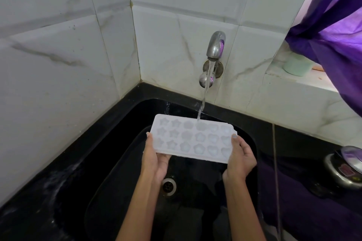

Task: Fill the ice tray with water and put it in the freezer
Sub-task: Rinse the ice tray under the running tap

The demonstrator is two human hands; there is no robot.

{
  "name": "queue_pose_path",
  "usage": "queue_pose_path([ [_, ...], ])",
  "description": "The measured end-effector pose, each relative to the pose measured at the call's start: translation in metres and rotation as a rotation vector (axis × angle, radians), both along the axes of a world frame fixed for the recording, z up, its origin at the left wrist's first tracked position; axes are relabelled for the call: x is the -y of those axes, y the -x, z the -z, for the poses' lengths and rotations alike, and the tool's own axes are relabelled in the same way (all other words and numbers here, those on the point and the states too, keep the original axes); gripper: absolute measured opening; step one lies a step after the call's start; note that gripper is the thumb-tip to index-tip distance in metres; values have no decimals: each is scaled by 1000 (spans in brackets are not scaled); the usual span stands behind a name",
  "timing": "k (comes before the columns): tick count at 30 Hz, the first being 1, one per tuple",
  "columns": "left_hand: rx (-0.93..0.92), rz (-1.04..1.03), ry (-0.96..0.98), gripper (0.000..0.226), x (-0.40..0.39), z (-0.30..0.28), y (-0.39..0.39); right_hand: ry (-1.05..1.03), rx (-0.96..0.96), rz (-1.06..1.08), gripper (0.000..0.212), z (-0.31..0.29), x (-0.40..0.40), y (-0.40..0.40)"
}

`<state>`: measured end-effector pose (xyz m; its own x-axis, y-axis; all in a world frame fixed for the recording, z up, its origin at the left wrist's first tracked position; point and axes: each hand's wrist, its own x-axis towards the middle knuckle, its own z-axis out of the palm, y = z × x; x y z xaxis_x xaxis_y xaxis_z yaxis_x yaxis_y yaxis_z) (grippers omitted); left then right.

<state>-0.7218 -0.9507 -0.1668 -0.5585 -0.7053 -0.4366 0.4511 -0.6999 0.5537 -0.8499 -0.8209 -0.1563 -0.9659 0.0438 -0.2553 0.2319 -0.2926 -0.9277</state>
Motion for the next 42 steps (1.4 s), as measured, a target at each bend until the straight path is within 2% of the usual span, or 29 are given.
queue_pose_path([
  [6,-35,100,-47,44,8,-7,14,22,-1,-36,33,-2,8,7],
  [12,-24,84,-75,40,17,-7,23,8,-1,-69,35,-6,14,9],
  [20,31,3,12,42,31,-1,6,-2,3,-138,34,-4,28,-6],
  [27,163,-130,23,44,28,0,-9,19,31,-124,29,1,31,-25],
  [37,220,-340,25,21,29,-4,-32,-65,-1,-284,28,-3,50,-37],
  [42,211,-388,25,28,37,-9,-37,-122,-46,-342,30,-7,67,-35],
])
